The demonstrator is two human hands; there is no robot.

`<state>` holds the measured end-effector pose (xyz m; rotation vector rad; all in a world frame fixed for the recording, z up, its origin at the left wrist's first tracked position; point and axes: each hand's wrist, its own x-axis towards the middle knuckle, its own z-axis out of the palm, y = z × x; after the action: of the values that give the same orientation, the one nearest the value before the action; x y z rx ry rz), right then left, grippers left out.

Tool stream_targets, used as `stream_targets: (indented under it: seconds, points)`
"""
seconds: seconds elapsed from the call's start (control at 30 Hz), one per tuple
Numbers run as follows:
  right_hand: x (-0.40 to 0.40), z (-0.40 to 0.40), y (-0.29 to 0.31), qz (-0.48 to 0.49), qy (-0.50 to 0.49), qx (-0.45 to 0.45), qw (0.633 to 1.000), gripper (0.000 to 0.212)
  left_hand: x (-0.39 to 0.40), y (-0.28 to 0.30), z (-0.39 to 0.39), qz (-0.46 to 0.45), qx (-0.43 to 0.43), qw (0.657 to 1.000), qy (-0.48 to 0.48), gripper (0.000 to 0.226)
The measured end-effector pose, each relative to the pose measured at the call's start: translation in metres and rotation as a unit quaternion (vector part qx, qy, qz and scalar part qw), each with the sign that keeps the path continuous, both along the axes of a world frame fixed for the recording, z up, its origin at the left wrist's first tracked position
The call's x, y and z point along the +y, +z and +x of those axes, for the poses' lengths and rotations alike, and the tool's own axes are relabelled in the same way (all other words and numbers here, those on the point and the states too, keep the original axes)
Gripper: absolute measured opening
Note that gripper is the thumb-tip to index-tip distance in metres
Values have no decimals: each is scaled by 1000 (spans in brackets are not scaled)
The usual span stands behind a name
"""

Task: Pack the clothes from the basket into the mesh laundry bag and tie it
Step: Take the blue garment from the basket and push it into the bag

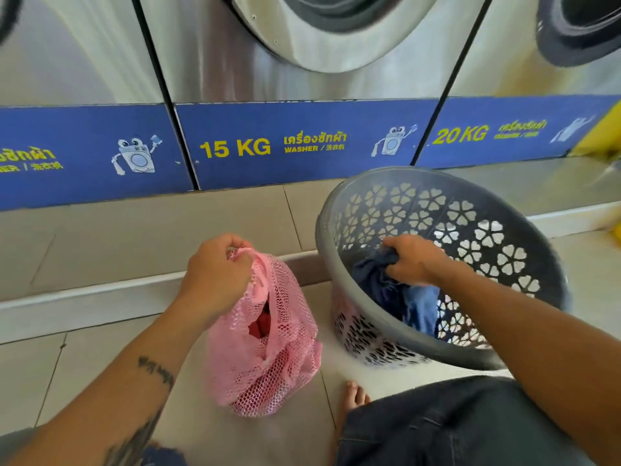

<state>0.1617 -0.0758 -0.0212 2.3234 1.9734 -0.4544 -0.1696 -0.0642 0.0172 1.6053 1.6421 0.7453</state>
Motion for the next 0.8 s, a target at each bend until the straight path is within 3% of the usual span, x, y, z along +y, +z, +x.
stream_targets:
  seconds: [0.13,0.27,0.47,0.6,0.8]
  points:
    - [-24,-18,34,134,7,63,989,22,-24,8,-1,18,0,1000,-2,10]
    - [-46,-51,74,255,23,101,961,30,-43,15,-11,31,-2,1000,6,10]
    - [-74,-120,148,378,39,252,890,21,-53,21,-37,17,-76,994,83,10]
    - [-93,-166,167,395,41,378,837,21,-55,22,-53,9,-121,984,132,14]
    - [-110,-230,84,277,-11,533,799,15,-52,22,-73,15,-142,977,157,14]
